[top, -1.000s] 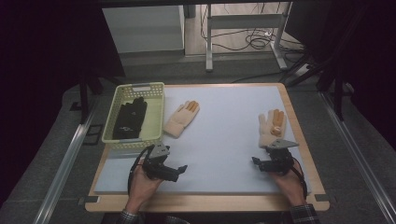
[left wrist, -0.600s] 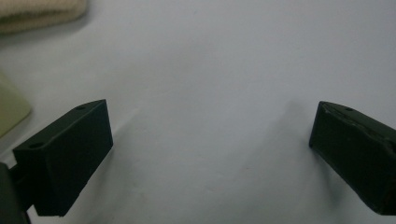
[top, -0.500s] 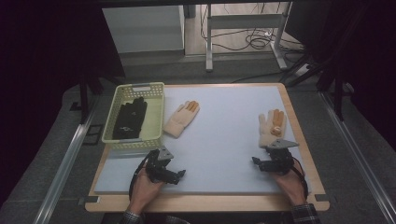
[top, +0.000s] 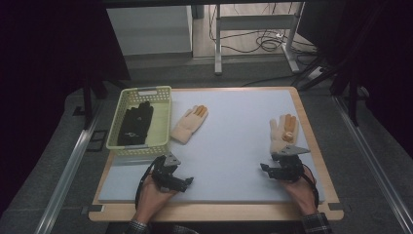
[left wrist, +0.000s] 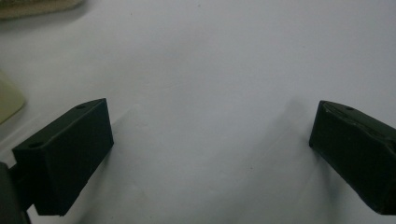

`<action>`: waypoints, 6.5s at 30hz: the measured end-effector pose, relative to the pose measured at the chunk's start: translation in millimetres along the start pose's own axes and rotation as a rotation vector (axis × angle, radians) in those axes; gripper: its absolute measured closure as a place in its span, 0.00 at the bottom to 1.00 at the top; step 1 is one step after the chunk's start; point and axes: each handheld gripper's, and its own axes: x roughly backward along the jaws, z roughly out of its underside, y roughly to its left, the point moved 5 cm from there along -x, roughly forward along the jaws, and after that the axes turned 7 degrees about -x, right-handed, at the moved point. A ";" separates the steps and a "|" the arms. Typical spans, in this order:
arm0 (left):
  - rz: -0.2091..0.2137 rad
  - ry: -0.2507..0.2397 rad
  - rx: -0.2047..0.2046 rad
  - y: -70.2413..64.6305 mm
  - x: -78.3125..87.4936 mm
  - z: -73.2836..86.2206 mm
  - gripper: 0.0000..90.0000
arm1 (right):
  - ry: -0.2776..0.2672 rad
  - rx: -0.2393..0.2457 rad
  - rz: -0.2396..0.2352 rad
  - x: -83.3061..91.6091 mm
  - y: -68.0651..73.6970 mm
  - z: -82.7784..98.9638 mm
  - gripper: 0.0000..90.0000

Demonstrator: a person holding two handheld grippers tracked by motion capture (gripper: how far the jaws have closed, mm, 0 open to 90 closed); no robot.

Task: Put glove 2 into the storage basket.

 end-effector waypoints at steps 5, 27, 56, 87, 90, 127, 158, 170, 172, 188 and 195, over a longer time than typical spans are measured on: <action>0.000 0.000 0.000 0.0 0.1 0.1 0.00 | -0.004 0.009 -0.053 -14.0 12.5 -15.3 0.44; -0.011 0.001 0.012 -0.1 4.0 3.2 0.02 | -0.014 0.149 -0.197 -119.1 95.1 -112.0 0.56; 0.013 -0.010 -0.002 3.8 9.6 10.5 0.02 | 0.000 0.206 -0.212 -209.2 159.8 -152.7 0.41; 0.012 -0.007 -0.007 4.3 9.8 10.8 0.02 | 0.041 0.242 -0.274 -131.1 140.9 -144.7 0.84; 0.013 -0.007 -0.008 4.5 9.7 10.8 0.02 | 0.035 0.248 -0.275 -121.6 137.9 -142.4 0.84; 0.011 -0.011 -0.001 3.8 9.5 10.7 0.03 | 0.041 0.133 -0.159 -38.4 53.4 -61.9 0.81; 0.012 -0.013 0.003 3.7 9.2 10.6 0.03 | -0.027 -0.055 0.198 4.9 -97.4 -65.7 0.54; 0.012 -0.012 0.001 3.9 9.2 10.6 0.02 | 0.018 -0.069 0.227 -21.1 -116.8 -46.5 0.47; 0.012 -0.012 0.001 3.9 9.2 10.6 0.02 | 0.017 -0.072 0.233 -22.3 -116.0 -44.7 0.53; 0.012 -0.011 0.000 3.9 9.2 10.6 0.02 | -0.024 -0.138 0.209 -6.1 -106.3 -51.2 0.68; 0.012 -0.011 0.001 3.9 9.2 10.6 0.02 | -0.059 -0.124 0.167 7.3 -88.2 -64.2 0.68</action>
